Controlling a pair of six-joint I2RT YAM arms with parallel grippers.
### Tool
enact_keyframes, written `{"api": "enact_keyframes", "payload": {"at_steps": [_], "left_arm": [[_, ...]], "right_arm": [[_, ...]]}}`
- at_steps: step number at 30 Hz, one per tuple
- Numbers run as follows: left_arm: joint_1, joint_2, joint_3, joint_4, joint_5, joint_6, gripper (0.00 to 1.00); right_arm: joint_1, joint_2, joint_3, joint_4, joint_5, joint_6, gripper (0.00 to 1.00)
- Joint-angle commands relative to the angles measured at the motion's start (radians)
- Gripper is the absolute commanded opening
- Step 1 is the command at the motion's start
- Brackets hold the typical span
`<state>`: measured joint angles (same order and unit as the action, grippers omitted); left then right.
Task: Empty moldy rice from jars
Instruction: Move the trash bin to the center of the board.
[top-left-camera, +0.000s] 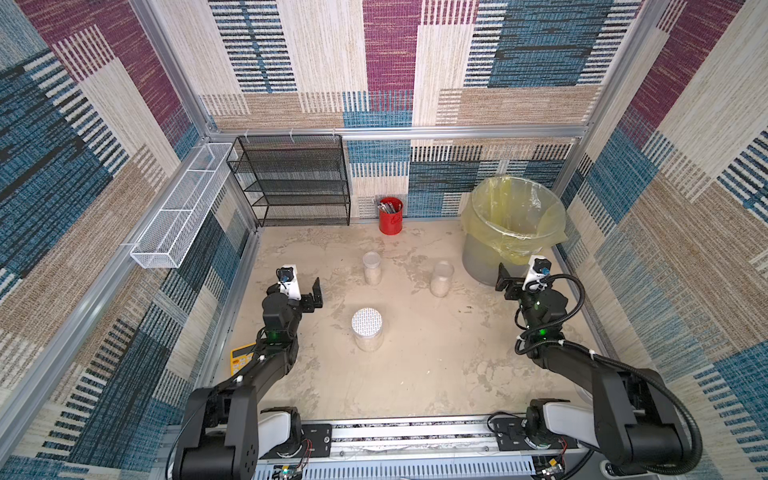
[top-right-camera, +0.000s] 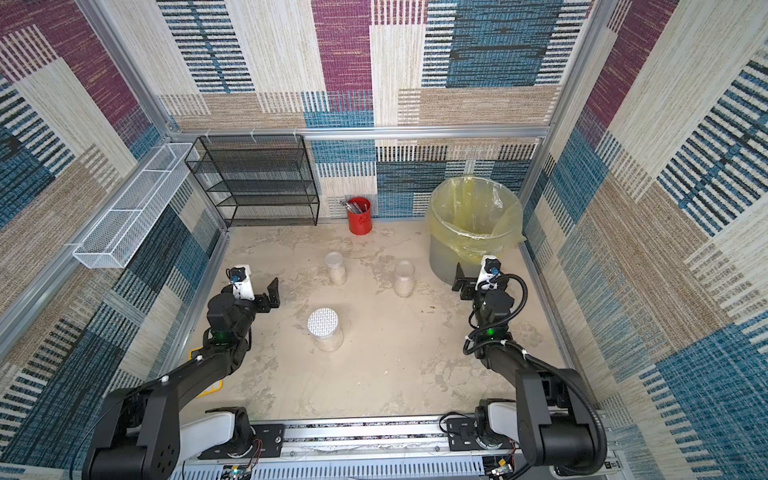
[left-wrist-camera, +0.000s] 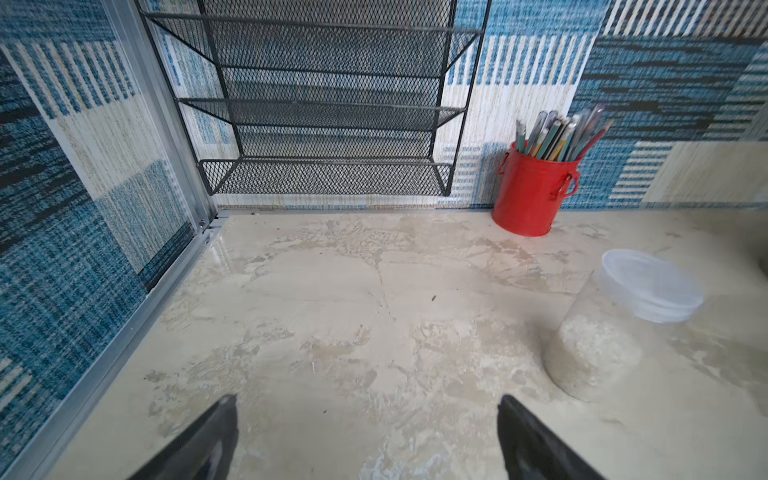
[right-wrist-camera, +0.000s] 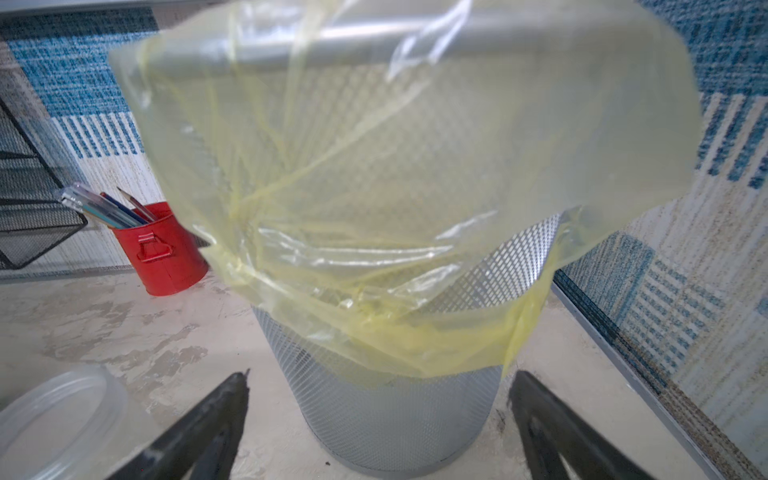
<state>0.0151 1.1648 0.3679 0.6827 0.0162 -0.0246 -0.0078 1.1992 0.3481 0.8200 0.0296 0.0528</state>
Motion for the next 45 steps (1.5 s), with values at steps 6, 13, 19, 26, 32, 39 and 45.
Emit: {"api": "enact_keyframes", "payload": {"at_steps": [6,13,19,26,32,39,45], "left_arm": [[-0.003,-0.125,0.174,-0.509,0.081,-0.36,0.99],[-0.022,-0.108,0.279,-0.75,0.32,-0.525,0.99],[-0.068,-0.181,0.317,-0.926,0.313,-0.593,0.99],[-0.186,-0.128,0.421,-1.11,0.394,-0.565,0.99],[-0.28,-0.166,0.443,-1.162,0.311,-0.527,0.99],[-0.312,-0.217,0.444,-1.233,0.319,-0.526,0.99],[-0.319,-0.286,0.4,-1.252,0.292,-0.557,0.99]], "right_arm": [[0.002,-0.203,0.053,-0.391,-0.129,0.238,0.99],[0.032,-0.339,0.109,-0.701,-0.225,0.367,0.99],[0.139,-0.343,0.188,-0.905,-0.236,0.405,0.99],[0.215,-0.321,0.242,-1.031,-0.261,0.476,0.99],[0.303,-0.234,0.359,-1.174,-0.222,0.45,0.99],[0.45,-0.066,0.535,-1.331,-0.082,0.402,0.99],[0.519,0.009,0.695,-1.406,0.067,0.38,0.99]]}}
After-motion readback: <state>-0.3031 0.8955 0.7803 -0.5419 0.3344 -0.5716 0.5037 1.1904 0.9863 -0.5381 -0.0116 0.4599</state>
